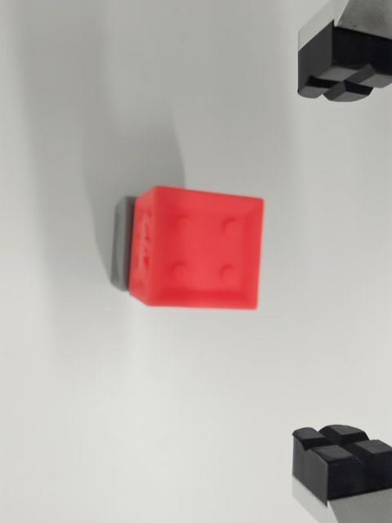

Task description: Destack cube

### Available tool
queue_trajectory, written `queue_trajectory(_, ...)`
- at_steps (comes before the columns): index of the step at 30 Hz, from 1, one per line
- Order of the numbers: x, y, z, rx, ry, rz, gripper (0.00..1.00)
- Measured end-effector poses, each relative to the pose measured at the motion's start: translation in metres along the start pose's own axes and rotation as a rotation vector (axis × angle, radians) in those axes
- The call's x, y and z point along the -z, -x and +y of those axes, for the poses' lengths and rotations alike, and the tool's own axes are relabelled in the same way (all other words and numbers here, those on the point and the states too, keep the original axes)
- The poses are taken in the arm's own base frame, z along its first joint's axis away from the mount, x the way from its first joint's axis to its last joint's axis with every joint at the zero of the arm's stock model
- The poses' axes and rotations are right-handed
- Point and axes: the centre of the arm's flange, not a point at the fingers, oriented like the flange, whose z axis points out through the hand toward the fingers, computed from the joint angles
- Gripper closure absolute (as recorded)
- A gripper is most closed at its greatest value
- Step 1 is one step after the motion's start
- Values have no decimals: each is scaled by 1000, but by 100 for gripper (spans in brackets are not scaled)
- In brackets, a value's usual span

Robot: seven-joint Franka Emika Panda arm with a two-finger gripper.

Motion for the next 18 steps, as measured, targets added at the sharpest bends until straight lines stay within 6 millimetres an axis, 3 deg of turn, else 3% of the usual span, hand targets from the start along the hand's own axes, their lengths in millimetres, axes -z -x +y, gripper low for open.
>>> queue_trajectory(18, -73, -5, 2, -59, -4, -7, 0)
